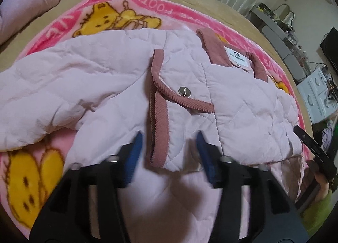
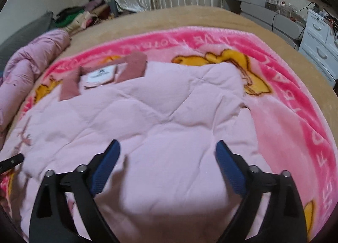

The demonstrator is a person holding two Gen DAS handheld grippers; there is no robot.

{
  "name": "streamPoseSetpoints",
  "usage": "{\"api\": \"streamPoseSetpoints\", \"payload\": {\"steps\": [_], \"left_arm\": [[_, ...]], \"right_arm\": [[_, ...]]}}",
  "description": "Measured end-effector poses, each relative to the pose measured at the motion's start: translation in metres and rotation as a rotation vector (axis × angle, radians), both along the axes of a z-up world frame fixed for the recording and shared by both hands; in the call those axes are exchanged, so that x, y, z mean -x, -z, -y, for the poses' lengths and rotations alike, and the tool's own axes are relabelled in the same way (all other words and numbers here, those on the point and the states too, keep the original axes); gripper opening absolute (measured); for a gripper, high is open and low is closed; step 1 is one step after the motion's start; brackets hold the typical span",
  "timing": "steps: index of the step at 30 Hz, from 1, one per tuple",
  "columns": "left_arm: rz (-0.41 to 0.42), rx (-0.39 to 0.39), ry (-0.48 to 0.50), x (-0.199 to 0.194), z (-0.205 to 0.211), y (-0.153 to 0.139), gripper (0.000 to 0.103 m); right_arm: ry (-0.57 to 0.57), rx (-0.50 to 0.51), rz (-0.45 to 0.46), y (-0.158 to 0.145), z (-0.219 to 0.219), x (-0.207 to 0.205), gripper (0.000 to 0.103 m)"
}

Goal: Fold large clothes
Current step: 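Open the left gripper and release the trim onto the jacket, then move the left tool toward the other sleeve cuff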

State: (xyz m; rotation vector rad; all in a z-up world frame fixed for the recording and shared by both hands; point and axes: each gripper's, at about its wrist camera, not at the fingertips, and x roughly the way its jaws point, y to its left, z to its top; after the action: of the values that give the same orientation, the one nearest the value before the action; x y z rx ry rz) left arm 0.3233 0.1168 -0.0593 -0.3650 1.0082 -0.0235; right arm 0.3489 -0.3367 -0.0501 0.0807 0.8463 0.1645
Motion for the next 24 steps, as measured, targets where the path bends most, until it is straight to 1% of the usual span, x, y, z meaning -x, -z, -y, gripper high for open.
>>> {"api": "streamPoseSetpoints", "payload": {"steps": [1,3,4,8,15,19,21,24], "left_arm": [[0.005,-0.003,-0.001,0.002,0.000,-0.002,0.058],[0.011,-0.012,0.001,0.004,0.002,-0.006,0.070],[0.013,-0.022,-0.003,0.007,0.002,-0.008,0.073],[0.028,-0.053,-0.021,0.016,0.003,-0.017,0.094],[0.055,-0.092,-0.034,0.033,0.000,-0.034,0.094],[0.043,-0.120,-0.066,0.040,-0.007,-0.038,0.094],[0.052,-0.124,-0.081,0.044,-0.012,-0.041,0.094],[0.062,-0.128,-0.107,0.052,-0.022,-0.044,0.094]], "right_arm": [[-0.005,-0.010,0.003,-0.003,-0.001,0.006,0.094],[-0.021,-0.028,0.016,-0.009,-0.003,0.016,0.094],[-0.024,-0.033,0.021,-0.012,-0.003,0.021,0.094],[-0.047,-0.051,0.036,-0.021,-0.010,0.039,0.094],[-0.065,-0.078,0.080,-0.036,-0.020,0.061,0.094],[-0.093,-0.081,0.102,-0.046,-0.031,0.071,0.094],[-0.105,-0.081,0.111,-0.050,-0.037,0.075,0.099],[-0.124,-0.076,0.124,-0.055,-0.048,0.079,0.099]]}}
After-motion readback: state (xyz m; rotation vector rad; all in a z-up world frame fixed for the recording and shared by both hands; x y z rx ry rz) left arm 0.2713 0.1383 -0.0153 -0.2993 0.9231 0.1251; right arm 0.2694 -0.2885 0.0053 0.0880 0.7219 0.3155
